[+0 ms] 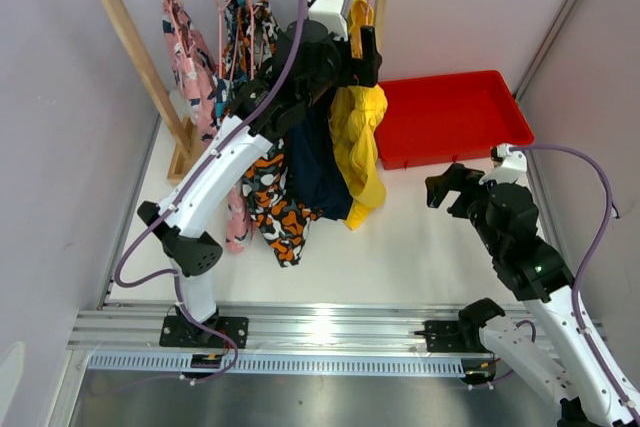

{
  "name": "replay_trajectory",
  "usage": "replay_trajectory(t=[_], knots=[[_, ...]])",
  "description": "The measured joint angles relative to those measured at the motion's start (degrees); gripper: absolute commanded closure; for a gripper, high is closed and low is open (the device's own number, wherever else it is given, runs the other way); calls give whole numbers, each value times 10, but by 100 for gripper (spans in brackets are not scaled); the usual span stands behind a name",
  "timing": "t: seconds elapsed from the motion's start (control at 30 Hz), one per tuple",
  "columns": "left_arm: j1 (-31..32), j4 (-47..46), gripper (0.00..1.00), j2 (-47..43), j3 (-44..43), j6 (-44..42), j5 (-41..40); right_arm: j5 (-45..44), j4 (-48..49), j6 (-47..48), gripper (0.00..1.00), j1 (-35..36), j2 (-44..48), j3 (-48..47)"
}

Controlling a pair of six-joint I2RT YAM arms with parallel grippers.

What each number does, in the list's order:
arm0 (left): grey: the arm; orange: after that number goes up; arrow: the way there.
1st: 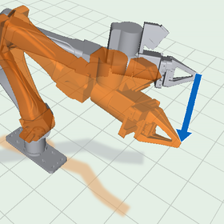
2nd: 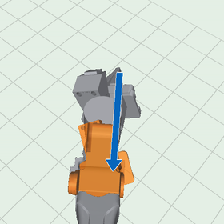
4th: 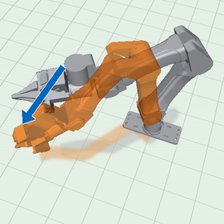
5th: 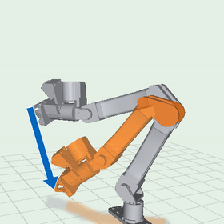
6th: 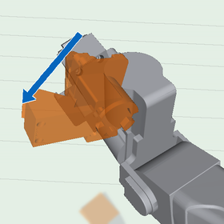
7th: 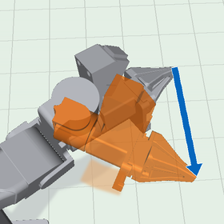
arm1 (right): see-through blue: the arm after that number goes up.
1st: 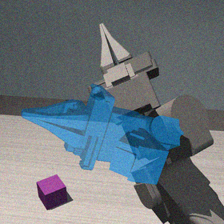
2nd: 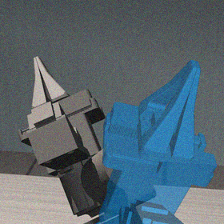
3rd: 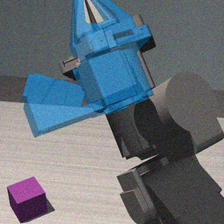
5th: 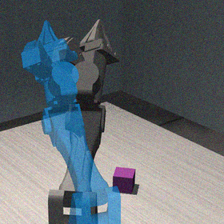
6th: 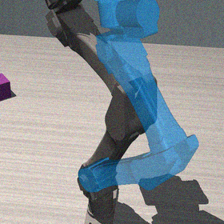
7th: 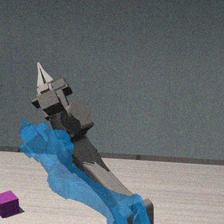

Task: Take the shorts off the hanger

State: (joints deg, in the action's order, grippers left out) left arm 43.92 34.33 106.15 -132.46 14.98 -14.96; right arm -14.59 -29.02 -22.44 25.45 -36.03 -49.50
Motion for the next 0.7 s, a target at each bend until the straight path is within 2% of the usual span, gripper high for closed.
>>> replay_trajectory(t=[0.23, 0.33, 0.37, 0.43, 0.47, 0.53, 0.57, 0.6, 0.7], knots=[[3, -26, 9, 37, -35, 0, -20, 1, -3, 0, 1, 0, 11, 0], [4, -30, 16, 65, -51, 0, -25, 1, -4, 0, 1, 0, 12, 0], [4, -30, 30, 73, -52, 0, -26, 1, -5, 0, 1, 0, 12, 0], [5, -31, 41, 84, -52, 3, -29, 0, -7, 0, 1, 0, 12, 0], [6, -32, 59, 88, -53, 2, -31, 0, -7, 0, 1, 0, 13, 0], [8, -34, 75, 94, -53, 3, -38, 0, -7, 0, 1, 0, 14, 0], [9, -34, 93, 94, -53, 2, -42, 0, -7, 0, 1, 0, 15, 0], [10, -33, 99, 94, -53, 1, -45, 0, -7, 0, 1, 0, 16, 0], [12, -24, 100, 94, -56, 0, -74, 0, -7, 0, 1, 0, 18, 0]])
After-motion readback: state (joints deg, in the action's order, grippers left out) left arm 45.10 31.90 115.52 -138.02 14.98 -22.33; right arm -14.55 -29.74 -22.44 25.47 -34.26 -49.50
